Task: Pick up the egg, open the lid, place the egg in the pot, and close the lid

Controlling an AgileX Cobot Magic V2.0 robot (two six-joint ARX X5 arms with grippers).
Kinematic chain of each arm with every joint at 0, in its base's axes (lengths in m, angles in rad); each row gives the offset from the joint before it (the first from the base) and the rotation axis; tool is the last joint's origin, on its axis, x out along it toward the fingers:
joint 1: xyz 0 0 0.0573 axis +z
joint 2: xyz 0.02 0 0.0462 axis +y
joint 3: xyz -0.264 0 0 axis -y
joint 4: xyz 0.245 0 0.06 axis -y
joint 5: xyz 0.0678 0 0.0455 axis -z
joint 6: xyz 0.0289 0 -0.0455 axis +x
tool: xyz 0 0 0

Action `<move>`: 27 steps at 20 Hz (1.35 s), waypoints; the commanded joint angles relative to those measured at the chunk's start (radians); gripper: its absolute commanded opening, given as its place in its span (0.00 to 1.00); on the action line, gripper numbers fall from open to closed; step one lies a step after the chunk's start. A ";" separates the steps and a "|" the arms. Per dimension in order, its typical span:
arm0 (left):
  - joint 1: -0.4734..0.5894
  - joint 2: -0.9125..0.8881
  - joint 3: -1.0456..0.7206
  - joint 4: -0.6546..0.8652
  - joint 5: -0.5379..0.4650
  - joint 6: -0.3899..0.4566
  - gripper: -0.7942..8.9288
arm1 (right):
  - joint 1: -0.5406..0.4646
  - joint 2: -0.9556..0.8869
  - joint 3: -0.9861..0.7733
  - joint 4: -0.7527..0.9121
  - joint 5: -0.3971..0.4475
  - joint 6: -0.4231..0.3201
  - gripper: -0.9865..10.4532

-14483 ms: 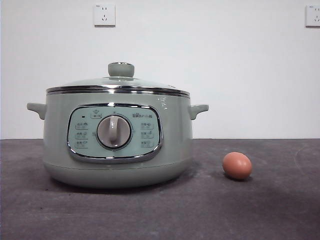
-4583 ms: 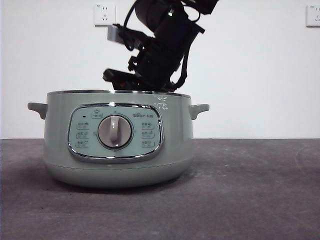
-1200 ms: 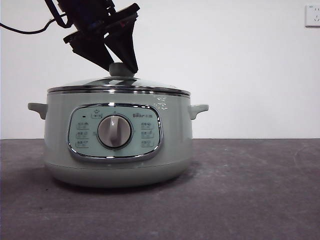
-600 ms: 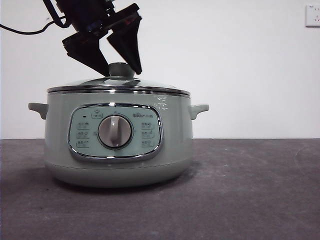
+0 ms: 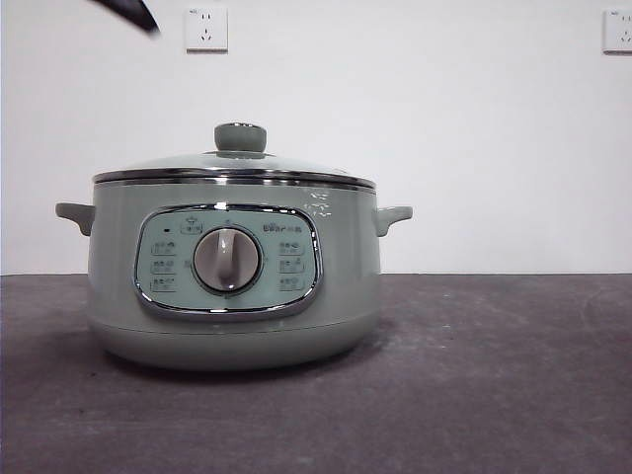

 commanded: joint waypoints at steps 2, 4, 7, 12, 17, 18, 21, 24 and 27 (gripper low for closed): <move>-0.003 -0.084 0.045 -0.149 0.078 -0.006 0.53 | 0.002 0.022 0.003 -0.049 -0.002 0.010 0.42; -0.003 -0.129 0.051 -0.203 0.098 -0.005 0.28 | 0.002 0.033 0.003 -0.083 -0.002 0.009 0.23; -0.003 -0.163 0.051 -0.237 0.130 -0.002 0.08 | 0.002 0.041 0.003 -0.098 -0.002 0.008 0.07; -0.003 -0.180 0.051 -0.242 0.147 -0.002 0.08 | 0.001 0.040 0.003 -0.086 0.002 0.009 0.08; -0.003 -0.180 0.051 -0.256 0.145 -0.002 0.08 | 0.001 0.031 0.003 -0.087 0.002 0.020 0.09; -0.003 -0.180 0.051 -0.257 0.144 -0.002 0.08 | 0.001 0.029 0.003 -0.087 0.003 0.020 0.09; -0.003 -0.180 0.051 -0.257 0.144 -0.002 0.08 | 0.001 0.024 0.003 -0.088 0.003 0.020 0.09; -0.003 -0.179 0.051 -0.254 0.144 -0.002 0.08 | 0.001 0.020 0.003 -0.085 0.003 0.023 0.09; -0.003 -0.179 0.051 -0.254 0.144 -0.002 0.08 | 0.001 0.018 0.003 -0.085 0.003 0.023 0.09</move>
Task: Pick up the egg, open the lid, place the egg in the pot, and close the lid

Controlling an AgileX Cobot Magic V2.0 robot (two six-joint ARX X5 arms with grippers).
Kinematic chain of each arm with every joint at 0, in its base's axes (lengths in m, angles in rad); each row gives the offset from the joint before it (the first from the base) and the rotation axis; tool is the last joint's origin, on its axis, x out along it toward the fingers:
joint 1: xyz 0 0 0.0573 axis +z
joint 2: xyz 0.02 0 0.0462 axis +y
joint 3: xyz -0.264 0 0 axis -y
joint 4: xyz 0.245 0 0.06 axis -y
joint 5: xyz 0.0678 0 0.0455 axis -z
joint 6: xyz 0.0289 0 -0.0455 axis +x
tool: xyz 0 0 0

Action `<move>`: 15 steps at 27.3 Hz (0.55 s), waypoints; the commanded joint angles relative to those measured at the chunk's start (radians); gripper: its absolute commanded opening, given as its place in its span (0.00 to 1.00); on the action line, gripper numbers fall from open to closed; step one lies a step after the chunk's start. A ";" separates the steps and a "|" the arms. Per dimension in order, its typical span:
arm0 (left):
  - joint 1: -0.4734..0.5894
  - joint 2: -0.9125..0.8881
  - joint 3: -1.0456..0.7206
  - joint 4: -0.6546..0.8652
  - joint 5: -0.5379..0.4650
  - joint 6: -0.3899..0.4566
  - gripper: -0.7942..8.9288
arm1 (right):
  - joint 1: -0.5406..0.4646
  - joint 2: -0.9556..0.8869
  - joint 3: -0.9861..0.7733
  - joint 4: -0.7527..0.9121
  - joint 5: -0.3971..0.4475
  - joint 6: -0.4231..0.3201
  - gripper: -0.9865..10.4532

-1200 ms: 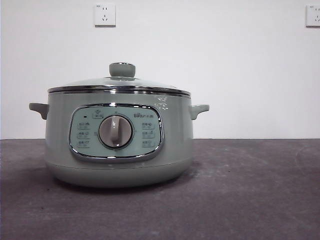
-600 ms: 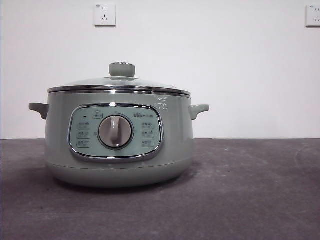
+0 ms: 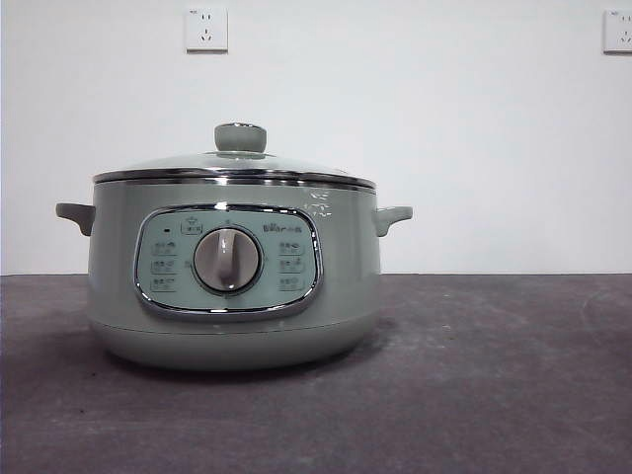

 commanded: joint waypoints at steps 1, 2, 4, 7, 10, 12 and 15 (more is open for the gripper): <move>-0.002 0.000 -0.003 0.002 0.002 -0.001 0.08 | 0.001 -0.004 0.003 0.006 0.002 0.012 0.09; -0.002 0.000 -0.003 0.002 0.002 -0.001 0.08 | 0.001 -0.004 0.003 0.006 0.002 0.012 0.09; -0.002 0.000 -0.003 0.002 0.002 -0.001 0.08 | 0.001 -0.004 0.003 0.006 0.002 0.012 0.09; -0.002 0.000 -0.003 0.003 0.002 -0.001 0.08 | 0.001 -0.004 0.003 0.006 0.002 0.012 0.09; 0.006 -0.003 -0.003 0.030 -0.037 0.027 0.08 | 0.001 -0.004 0.003 0.006 0.002 0.012 0.09; 0.034 -0.024 -0.003 0.071 -0.093 0.062 0.08 | 0.001 -0.004 0.003 0.006 0.002 0.012 0.09; 0.116 -0.084 -0.023 0.231 -0.094 0.105 0.08 | 0.001 -0.004 0.003 0.006 0.002 0.012 0.09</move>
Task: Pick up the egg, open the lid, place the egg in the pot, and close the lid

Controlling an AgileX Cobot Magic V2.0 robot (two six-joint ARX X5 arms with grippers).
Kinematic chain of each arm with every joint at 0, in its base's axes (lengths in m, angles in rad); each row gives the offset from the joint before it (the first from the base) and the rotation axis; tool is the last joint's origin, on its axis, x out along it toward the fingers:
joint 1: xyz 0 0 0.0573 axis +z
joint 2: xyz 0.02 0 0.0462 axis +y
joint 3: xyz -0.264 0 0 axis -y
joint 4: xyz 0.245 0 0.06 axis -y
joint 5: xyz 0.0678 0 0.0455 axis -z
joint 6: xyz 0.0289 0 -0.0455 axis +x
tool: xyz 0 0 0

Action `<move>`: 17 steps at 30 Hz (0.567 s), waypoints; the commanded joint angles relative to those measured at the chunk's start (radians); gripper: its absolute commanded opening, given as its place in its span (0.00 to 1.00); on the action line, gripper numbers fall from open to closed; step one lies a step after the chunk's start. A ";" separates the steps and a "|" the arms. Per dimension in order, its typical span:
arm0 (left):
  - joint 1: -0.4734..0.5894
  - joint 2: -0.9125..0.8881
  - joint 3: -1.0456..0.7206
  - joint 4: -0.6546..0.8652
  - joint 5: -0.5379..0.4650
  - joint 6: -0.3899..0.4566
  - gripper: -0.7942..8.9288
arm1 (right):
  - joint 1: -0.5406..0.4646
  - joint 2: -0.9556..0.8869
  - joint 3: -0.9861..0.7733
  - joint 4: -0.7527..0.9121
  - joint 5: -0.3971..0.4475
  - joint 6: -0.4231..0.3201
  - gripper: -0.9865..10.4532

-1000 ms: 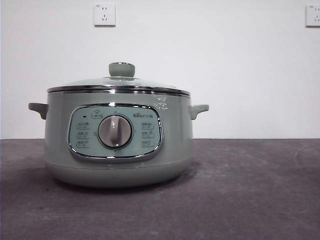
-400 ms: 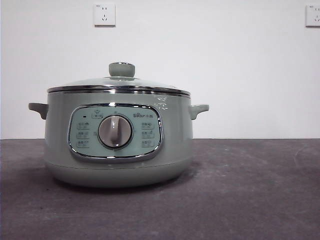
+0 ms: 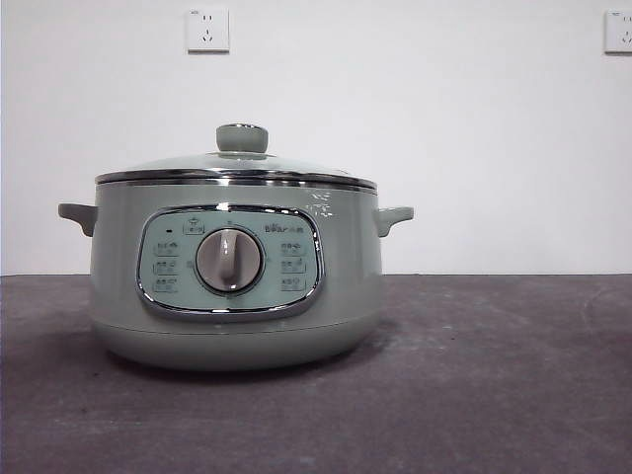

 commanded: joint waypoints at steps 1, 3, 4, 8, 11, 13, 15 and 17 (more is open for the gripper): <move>0.085 -0.080 -0.034 0.179 0.011 0.076 0.08 | 0.001 -0.004 0.003 0.005 0.002 0.010 0.09; 0.156 -0.146 -0.092 0.323 0.033 0.100 0.08 | 0.001 -0.007 0.003 0.006 0.002 0.010 0.09; 0.196 -0.188 -0.134 0.398 0.043 0.100 0.08 | 0.001 -0.007 0.003 0.005 0.002 0.010 0.09; 0.337 -0.357 -0.350 0.643 0.037 0.101 0.08 | 0.001 -0.008 0.003 0.005 0.003 0.010 0.09; 0.414 -0.484 -0.536 0.782 -0.036 0.101 0.08 | 0.001 -0.008 0.003 0.005 0.002 0.010 0.09; 0.446 -0.558 -0.655 0.851 -0.073 0.100 0.08 | 0.001 -0.008 0.003 0.005 0.002 0.010 0.09; 0.469 -0.627 -0.767 0.903 -0.088 0.088 0.08 | 0.001 -0.008 0.003 0.005 0.002 0.010 0.09; 0.484 -0.694 -0.879 0.946 -0.088 0.084 0.08 | 0.001 -0.009 0.003 0.005 0.002 0.010 0.09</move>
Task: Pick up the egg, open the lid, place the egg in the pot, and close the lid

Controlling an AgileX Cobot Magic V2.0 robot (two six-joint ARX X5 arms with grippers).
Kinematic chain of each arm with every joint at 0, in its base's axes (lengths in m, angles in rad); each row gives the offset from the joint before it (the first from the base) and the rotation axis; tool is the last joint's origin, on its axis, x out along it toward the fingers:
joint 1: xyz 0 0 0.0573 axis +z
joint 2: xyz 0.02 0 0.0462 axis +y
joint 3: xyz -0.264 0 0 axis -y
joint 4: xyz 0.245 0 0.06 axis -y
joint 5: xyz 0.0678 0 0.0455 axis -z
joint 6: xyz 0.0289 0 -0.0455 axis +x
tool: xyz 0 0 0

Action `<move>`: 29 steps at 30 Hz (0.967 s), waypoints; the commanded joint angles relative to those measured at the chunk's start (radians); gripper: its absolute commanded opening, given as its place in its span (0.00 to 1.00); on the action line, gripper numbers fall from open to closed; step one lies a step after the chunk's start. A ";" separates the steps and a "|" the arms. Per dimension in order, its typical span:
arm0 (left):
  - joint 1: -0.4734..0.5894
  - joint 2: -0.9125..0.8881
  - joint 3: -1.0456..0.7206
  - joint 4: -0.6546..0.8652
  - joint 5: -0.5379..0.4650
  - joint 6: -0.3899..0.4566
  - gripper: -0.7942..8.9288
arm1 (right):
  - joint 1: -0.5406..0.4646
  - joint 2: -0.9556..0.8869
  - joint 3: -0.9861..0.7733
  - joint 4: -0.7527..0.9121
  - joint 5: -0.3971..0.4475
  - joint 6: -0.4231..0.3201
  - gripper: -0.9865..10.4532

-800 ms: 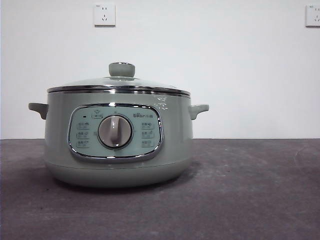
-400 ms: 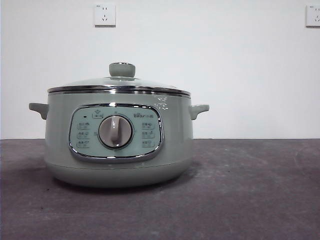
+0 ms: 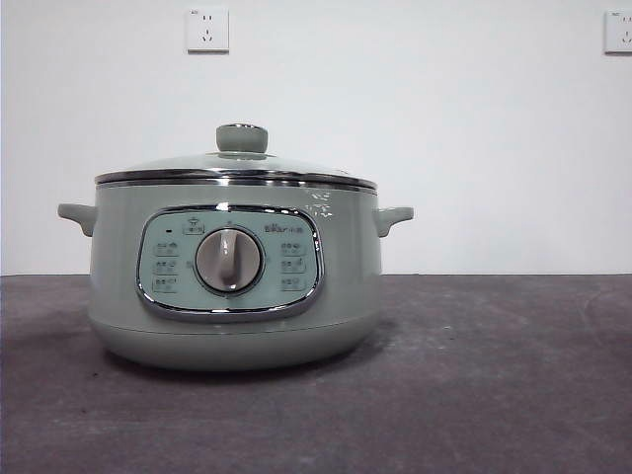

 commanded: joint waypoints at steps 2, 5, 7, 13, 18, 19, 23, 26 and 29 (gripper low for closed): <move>0.018 -0.103 -0.195 0.064 -0.003 -0.003 0.08 | 0.001 -0.006 0.003 0.005 0.001 0.010 0.09; 0.028 -0.170 -0.321 0.098 -0.012 -0.006 0.08 | 0.001 -0.008 0.003 0.005 0.001 0.010 0.09; 0.032 -0.209 -0.397 0.116 -0.021 -0.008 0.08 | 0.001 -0.008 0.003 0.005 0.001 0.010 0.09; 0.032 -0.297 -0.554 0.116 -0.092 -0.010 0.08 | 0.001 -0.010 0.003 0.005 0.001 0.010 0.09; 0.032 -0.363 -0.650 0.117 -0.132 -0.026 0.08 | 0.001 -0.010 0.003 0.005 0.001 0.010 0.09; 0.032 -0.372 -0.664 0.117 -0.132 -0.026 0.08 | 0.001 -0.010 0.003 0.005 0.002 0.010 0.09; 0.032 -0.399 -0.713 0.116 -0.132 -0.027 0.08 | 0.001 -0.010 0.003 0.005 0.001 0.010 0.09; 0.032 -0.408 -0.740 0.115 -0.132 -0.055 0.08 | 0.001 -0.010 0.003 0.005 0.002 0.010 0.09; 0.032 -0.408 -0.751 0.100 -0.131 -0.086 0.08 | 0.001 -0.010 0.003 0.005 0.002 0.010 0.09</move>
